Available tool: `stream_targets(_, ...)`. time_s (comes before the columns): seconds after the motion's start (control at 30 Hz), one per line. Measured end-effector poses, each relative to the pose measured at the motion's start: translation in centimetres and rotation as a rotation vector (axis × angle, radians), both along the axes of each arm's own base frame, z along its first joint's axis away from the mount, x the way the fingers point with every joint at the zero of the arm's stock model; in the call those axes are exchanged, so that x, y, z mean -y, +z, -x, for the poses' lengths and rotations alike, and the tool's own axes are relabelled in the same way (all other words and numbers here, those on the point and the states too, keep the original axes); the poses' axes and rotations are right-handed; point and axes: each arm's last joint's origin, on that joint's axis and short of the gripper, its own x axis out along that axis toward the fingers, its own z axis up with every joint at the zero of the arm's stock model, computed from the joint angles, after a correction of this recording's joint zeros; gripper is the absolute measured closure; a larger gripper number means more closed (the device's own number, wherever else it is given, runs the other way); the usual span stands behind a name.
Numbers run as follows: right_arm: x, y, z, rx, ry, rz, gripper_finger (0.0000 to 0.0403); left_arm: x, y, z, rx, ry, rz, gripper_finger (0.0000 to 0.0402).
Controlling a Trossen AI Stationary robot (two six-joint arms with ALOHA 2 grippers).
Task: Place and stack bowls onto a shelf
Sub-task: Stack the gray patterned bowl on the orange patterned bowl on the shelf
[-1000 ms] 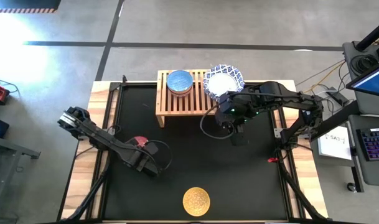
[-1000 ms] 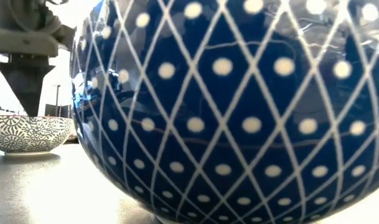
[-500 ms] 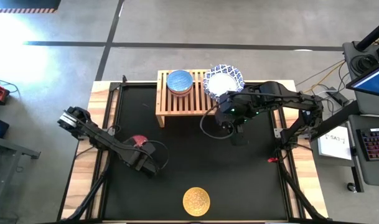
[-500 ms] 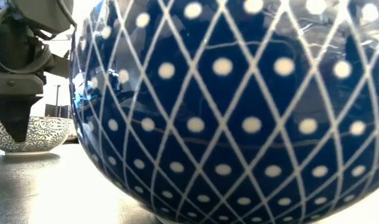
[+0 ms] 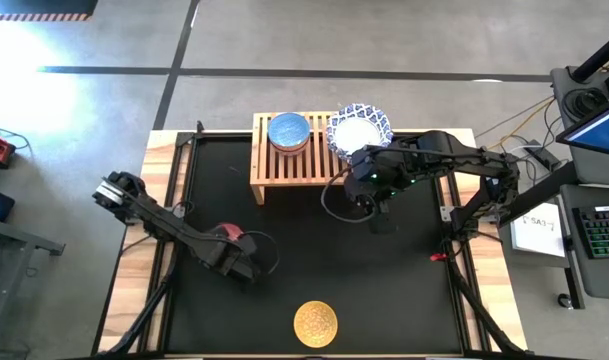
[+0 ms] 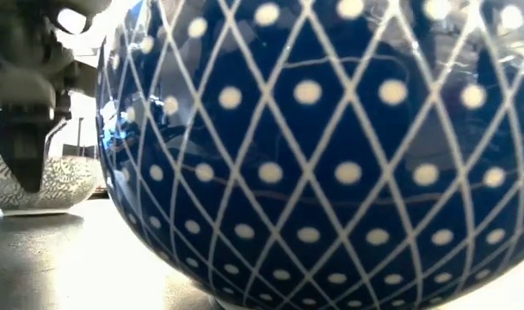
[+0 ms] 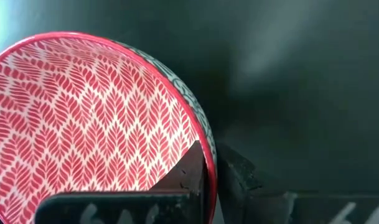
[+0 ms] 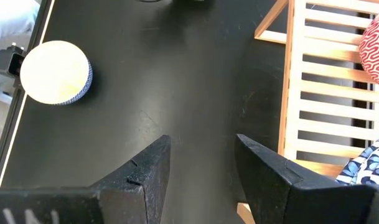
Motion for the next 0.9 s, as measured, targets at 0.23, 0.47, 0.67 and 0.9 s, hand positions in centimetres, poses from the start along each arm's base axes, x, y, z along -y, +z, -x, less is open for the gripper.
stream_targets(0.23, 0.0, 0.0, -0.1, 0.008, 0.0, -0.001, 0.0236, 1.5, 4.7, -3.0, 0.162, -0.208, 0.035, 0.0396)
stream_targets(0.47, 0.0, 0.3, -0.4, 0.056, 0.036, 0.02, 0.0236, 2.7, 10.2, -5.6, 0.388, -0.506, -0.064, 0.0397)
stream_targets(0.67, 0.0, 0.6, -0.9, 0.119, 0.065, 0.038, 0.0236, 3.0, 13.9, -6.8, 0.519, -0.687, -0.185, 0.0398)
stream_targets(0.9, -0.1, 0.5, -1.1, 0.122, 0.036, 0.017, 0.0236, 3.0, 15.5, -7.5, 0.576, -0.854, -0.283, 0.0398)
